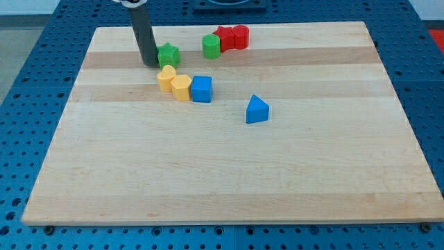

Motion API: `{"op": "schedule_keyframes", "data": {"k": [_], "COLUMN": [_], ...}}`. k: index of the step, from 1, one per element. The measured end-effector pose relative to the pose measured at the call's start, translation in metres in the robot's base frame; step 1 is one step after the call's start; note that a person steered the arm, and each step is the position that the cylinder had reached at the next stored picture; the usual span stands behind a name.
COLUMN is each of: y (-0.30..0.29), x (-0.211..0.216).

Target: Slide the yellow heart to the bottom left

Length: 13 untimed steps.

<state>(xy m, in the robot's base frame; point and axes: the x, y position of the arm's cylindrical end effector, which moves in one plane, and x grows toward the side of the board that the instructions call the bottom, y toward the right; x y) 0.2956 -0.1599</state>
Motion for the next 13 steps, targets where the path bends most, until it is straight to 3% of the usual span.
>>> {"op": "schedule_keyframes", "data": {"k": [6,8,10,13], "y": [0.108,0.1,0.052,0.016], "x": [0.012,0.013,0.03,0.115]}}
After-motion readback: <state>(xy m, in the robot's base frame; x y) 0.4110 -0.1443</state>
